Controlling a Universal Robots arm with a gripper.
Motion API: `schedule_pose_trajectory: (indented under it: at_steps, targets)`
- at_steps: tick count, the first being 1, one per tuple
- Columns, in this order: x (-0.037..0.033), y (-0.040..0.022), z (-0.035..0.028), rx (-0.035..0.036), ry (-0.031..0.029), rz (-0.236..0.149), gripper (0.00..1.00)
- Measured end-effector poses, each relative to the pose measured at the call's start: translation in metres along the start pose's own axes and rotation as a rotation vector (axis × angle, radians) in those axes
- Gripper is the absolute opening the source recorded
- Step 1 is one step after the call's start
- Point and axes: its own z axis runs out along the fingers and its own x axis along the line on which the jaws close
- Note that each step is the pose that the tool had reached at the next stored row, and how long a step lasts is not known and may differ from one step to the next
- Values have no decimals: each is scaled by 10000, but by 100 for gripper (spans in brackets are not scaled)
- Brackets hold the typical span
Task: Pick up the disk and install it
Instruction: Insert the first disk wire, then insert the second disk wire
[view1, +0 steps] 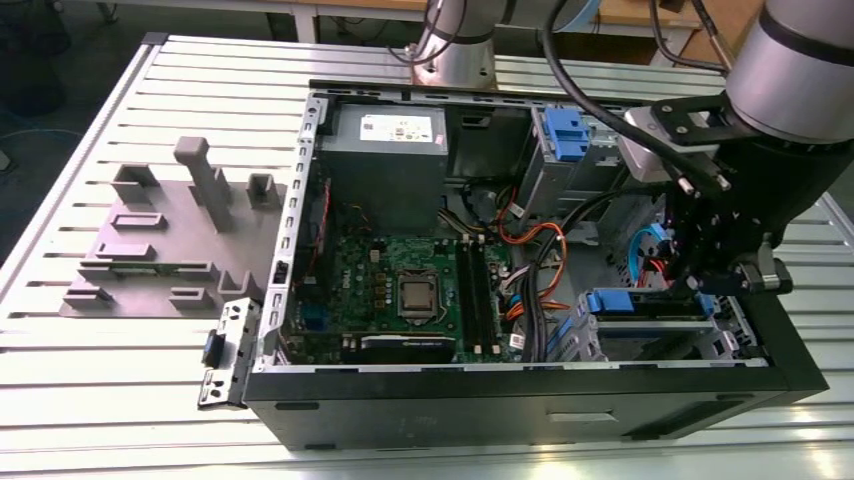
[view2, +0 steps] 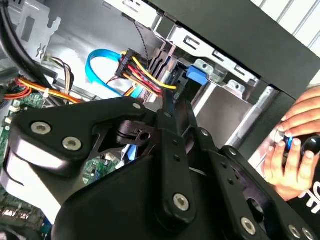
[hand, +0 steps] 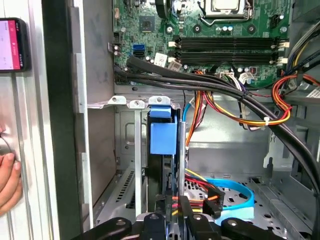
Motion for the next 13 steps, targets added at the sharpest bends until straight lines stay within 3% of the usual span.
schedule_pose_trajectory:
  at_steps: [4,7,13]
  targets:
    - [0,-1,1,-11,-4,1,23]
    - [0,-1,0,-13,-2,0,11]
    - [0,-2,0,-22,-2,0,11]
